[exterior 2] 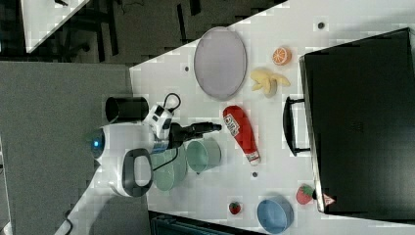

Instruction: Pick Ketchup from the table and place it in strainer.

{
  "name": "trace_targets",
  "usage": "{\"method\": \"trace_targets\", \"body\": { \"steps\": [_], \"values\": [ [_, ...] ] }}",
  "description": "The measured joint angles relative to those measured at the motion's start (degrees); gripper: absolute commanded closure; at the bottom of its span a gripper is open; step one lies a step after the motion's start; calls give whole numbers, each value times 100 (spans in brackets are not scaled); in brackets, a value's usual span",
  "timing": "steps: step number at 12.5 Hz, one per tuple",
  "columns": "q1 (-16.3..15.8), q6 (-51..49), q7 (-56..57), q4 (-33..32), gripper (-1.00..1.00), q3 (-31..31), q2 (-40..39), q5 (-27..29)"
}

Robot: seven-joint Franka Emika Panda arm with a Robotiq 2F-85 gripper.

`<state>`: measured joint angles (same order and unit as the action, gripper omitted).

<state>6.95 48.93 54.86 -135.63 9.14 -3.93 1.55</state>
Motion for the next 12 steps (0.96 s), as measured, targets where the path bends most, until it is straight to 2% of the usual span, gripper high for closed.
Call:
{"method": "trace_targets", "body": {
  "steps": [5,10,11,12],
  "values": [
    [-23,1021,185,-190,-100,-80,-943,-122],
    [-44,1486,193,-235,-100,-151,-1781,-189],
    [-31,1553,196,-235,-92,-158,-1809,-184],
    [-24,1637,196,-235,-68,-159,-1806,-181]
  ]
}}
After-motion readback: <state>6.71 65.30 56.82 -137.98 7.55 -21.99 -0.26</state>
